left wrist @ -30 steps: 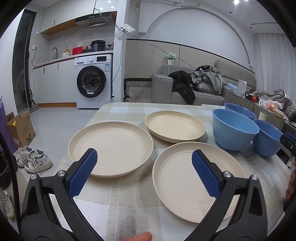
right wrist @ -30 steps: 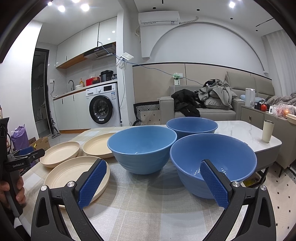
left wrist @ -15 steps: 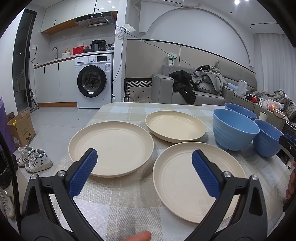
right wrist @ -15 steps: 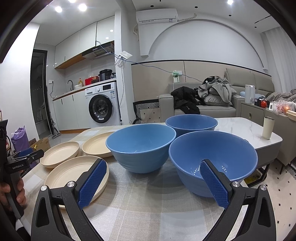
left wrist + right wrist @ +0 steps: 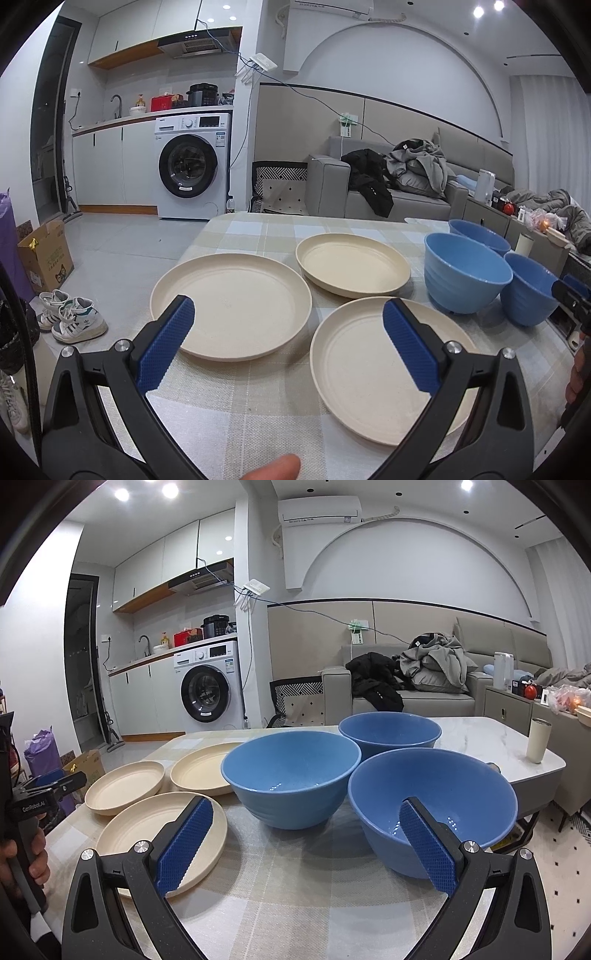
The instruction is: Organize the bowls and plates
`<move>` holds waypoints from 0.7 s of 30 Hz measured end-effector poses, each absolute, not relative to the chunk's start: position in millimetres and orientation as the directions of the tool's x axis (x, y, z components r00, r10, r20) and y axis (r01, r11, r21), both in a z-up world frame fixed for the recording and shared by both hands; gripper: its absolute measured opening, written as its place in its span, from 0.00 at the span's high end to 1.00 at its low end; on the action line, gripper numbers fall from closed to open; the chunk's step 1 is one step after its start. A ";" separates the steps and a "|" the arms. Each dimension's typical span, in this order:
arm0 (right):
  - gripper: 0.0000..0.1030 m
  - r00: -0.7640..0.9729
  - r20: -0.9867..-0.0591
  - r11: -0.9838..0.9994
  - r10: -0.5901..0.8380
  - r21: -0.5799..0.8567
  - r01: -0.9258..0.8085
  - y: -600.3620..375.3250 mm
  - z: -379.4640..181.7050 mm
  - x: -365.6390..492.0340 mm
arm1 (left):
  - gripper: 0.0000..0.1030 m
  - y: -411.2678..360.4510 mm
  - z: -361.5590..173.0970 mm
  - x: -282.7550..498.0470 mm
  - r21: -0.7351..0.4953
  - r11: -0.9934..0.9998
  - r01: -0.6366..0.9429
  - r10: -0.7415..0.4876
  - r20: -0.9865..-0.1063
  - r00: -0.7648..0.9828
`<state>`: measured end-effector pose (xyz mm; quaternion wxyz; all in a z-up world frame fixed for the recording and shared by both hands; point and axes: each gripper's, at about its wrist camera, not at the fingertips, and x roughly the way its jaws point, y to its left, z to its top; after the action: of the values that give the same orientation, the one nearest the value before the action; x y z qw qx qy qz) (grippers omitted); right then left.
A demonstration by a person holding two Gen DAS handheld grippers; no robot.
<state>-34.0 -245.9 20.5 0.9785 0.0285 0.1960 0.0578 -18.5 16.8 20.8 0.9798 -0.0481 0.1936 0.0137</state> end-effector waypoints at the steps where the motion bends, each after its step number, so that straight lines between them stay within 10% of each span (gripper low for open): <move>1: 0.00 0.916 -0.379 0.991 0.128 0.080 -0.105 -245.5 21.7 -33.2 | 0.01 18.6 23.6 -19.2 -0.093 0.994 -0.048 0.009 -0.386 0.923; 21: 0.00 0.857 -0.423 0.956 0.294 0.124 -0.267 -187.1 70.5 -19.0 | 0.01 48.0 83.4 -36.6 -0.090 0.993 -0.079 0.027 -0.473 0.881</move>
<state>-19.0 -187.1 70.5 0.9632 0.0306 0.2240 0.1455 -36.6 48.0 83.4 0.9682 -0.0533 0.2427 0.0275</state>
